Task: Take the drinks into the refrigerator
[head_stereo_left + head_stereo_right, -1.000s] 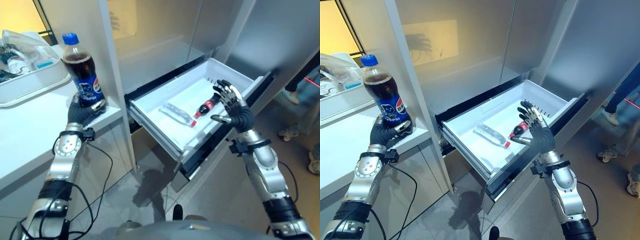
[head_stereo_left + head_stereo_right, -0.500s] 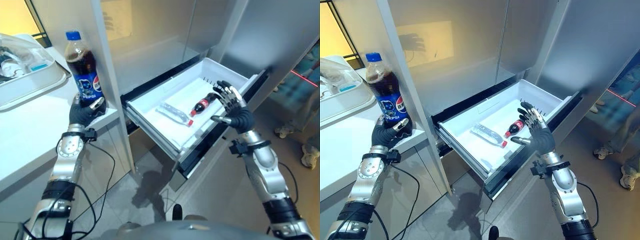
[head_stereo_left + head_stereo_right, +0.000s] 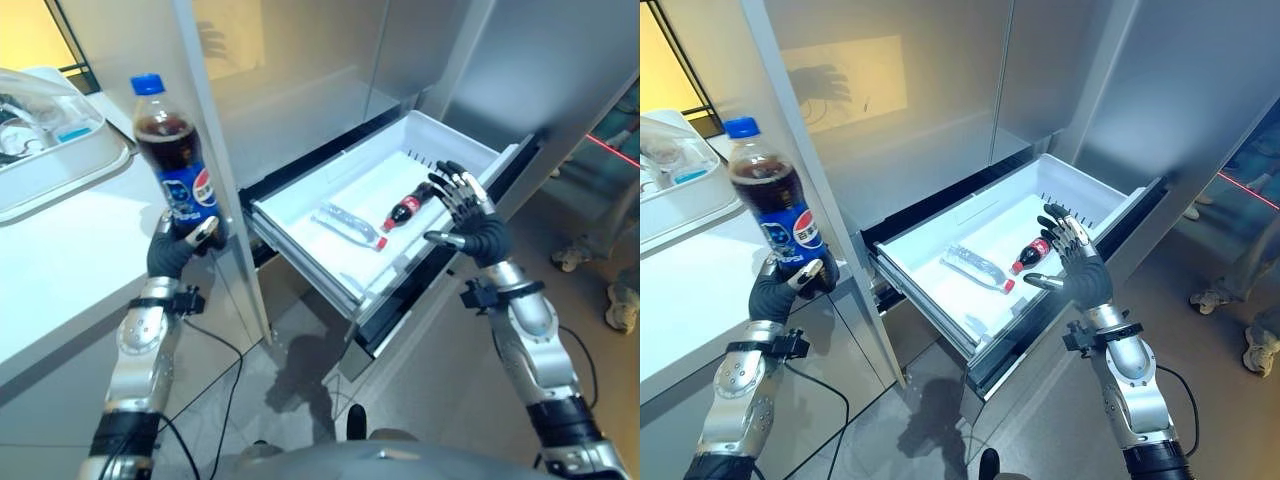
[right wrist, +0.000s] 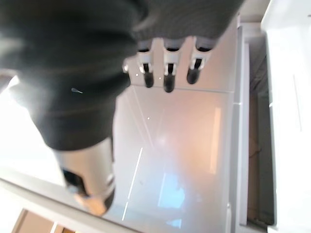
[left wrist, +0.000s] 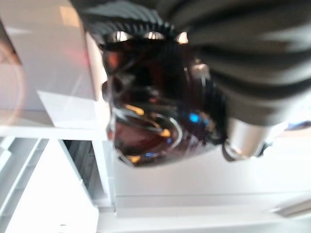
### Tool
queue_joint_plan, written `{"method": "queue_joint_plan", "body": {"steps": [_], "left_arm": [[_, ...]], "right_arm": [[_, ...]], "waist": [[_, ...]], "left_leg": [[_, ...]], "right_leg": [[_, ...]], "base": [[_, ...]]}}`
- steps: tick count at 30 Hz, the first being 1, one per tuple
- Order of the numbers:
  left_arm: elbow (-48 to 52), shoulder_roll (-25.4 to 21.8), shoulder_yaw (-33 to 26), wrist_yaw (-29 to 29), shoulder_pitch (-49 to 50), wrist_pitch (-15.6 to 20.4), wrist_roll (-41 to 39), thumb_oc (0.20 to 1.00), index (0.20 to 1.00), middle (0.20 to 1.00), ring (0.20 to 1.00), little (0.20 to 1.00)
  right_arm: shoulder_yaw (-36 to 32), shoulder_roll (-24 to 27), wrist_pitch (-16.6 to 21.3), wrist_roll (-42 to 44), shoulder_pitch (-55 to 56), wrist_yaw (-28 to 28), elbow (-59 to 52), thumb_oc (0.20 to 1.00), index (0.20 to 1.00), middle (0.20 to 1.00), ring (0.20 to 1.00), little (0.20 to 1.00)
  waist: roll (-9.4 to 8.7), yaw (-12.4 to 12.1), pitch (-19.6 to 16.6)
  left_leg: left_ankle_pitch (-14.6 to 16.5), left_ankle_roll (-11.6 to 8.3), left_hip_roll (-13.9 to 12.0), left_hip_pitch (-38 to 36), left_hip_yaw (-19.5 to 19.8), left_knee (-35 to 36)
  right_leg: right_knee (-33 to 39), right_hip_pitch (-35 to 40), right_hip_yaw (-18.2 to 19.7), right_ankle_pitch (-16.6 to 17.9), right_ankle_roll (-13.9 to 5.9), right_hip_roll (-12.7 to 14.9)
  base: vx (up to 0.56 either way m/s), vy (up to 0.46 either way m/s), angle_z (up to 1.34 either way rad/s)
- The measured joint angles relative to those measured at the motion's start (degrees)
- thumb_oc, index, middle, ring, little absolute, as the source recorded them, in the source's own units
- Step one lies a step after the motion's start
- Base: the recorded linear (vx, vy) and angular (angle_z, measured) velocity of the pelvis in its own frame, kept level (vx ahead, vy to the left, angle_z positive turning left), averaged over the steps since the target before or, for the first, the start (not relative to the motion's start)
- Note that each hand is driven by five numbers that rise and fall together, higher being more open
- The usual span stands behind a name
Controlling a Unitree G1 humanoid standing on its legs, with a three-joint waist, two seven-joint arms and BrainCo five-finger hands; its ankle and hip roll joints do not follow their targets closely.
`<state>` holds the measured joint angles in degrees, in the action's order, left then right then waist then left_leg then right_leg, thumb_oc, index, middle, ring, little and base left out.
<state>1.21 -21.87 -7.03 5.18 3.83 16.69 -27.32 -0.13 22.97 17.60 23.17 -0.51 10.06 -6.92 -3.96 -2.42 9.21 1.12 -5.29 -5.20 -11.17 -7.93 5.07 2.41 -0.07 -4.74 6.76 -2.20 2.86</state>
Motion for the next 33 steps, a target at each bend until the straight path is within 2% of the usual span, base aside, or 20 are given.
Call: {"method": "queue_joint_plan", "body": {"steps": [6, 8, 15, 20, 24, 26, 27, 30, 33], "left_arm": [[3.3, 1.0, -1.1, 2.4, 1.4, 0.0, -4.1, 0.200, 0.200, 0.200, 0.200, 0.200], [5.4, 1.0, -1.1, 3.8, 1.6, 0.1, -6.0, 0.200, 0.200, 0.200, 0.200, 0.200], [7.6, 0.9, -0.7, 7.6, 1.6, 0.0, -7.9, 0.200, 0.200, 0.200, 0.200, 0.200], [7.6, 0.3, 0.6, 10.4, 1.6, 0.0, -9.8, 0.200, 0.200, 0.200, 0.200, 0.200], [7.8, -4.1, 5.8, 12.5, 1.5, -1.0, -12.9, 0.200, 0.200, 0.200, 0.200, 0.200], [8.4, -5.5, 7.1, 14.0, 1.6, -1.8, -12.9, 0.200, 0.200, 0.200, 0.200, 0.200], [8.6, -8.1, 10.3, 14.9, 1.5, -2.4, -14.5, 0.200, 0.200, 0.200, 0.200, 0.200], [9.0, -12.2, 14.6, 18.1, 1.2, -4.0, -14.3, 0.200, 0.200, 0.200, 0.200, 0.200], [9.0, -13.4, 16.2, 19.1, 1.2, -5.4, -14.3, 0.200, 0.200, 0.200, 0.200, 0.200]], "right_arm": [[-1.5, 0.0, 0.0, 0.0, 0.2, 0.0, 0.0, 1.000, 1.000, 1.000, 1.000, 1.000], [-1.9, 0.0, 0.0, 0.0, 0.1, 0.1, 0.0, 1.000, 1.000, 1.000, 1.000, 1.000], [-1.9, 0.1, 0.0, 0.1, -1.4, 1.5, 0.1, 1.000, 1.000, 1.000, 1.000, 1.000], [-1.1, 1.2, -0.5, 5.2, -4.8, 4.1, 1.1, 1.000, 1.000, 1.000, 1.000, 1.000], [5.0, 9.4, -2.8, 12.7, -12.5, 7.1, 4.3, 1.000, 1.000, 1.000, 1.000, 1.000], [5.6, 10.5, -3.1, 14.5, -14.9, 8.4, 4.7, 1.000, 1.000, 1.000, 1.000, 1.000], [9.5, 12.5, -4.0, 18.3, -20.0, 8.8, 6.2, 1.000, 1.000, 1.000, 1.000, 1.000], [13.3, 13.4, -4.6, 21.7, -26.0, 9.7, 7.1, 1.000, 1.000, 1.000, 1.000, 1.000], [16.6, 13.5, -5.6, 22.6, -28.5, 10.5, 6.9, 1.000, 1.000, 1.000, 1.000, 1.000]], "waist": [[-0.32, -1.5, 1.4], [-0.91, -1.9, 2.0], [-1.61, -3.1, 3.1], [-1.63, -3.3, 3.1], [-1.78, -3.3, 3.1], [-1.90, -3.5, 3.2], [-1.93, -3.4, 3.2], [-1.93, -3.4, 3.2], [-1.93, -3.4, 3.2]], "left_leg": [[0.0, -0.01, -0.1, 0.4, 0.6, 0.0], [-0.1, 0.00, 0.1, 0.8, 1.3, 0.0], [0.0, 0.01, 0.1, 0.8, 1.4, 0.0], [0.0, 0.02, 0.2, 0.7, 1.7, 0.0], [0.0, -0.02, 0.2, -0.4, 1.9, 0.0], [0.0, -0.02, 0.2, -0.3, 1.9, 0.0], [0.0, -0.03, 0.2, -0.4, 1.8, 0.0], [0.0, -0.05, 0.2, -0.6, 1.7, 0.0], [0.0, -0.03, 0.4, -0.7, 1.6, 0.0]], "right_leg": [[0.1, 0.0, -0.6, 0.0, 0.00, 0.0], [0.3, 0.0, -1.1, 0.0, -0.01, 0.1], [0.4, 0.2, -1.4, 0.0, -0.06, 0.2], [0.5, 0.5, -1.6, -0.1, -0.06, 0.3], [1.0, 1.9, -1.8, 0.0, -0.06, 0.2], [1.1, 1.9, -1.8, 0.0, -0.04, 0.2], [1.1, 1.9, -1.8, 0.0, -0.01, 0.2], [1.1, 2.0, -1.7, 0.0, -0.02, 0.1], [1.1, 2.0, -1.4, 0.0, -0.03, 0.1]], "base": [[-0.01, -0.008, 0.05], [0.00, -0.010, 0.14], [0.00, -0.002, 0.01], [0.00, -0.010, 0.02], [-0.01, -0.023, 0.04], [0.00, 0.000, 0.00], [0.00, -0.014, -0.03], [0.00, -0.003, -0.02], [0.00, 0.000, -0.01]]}}
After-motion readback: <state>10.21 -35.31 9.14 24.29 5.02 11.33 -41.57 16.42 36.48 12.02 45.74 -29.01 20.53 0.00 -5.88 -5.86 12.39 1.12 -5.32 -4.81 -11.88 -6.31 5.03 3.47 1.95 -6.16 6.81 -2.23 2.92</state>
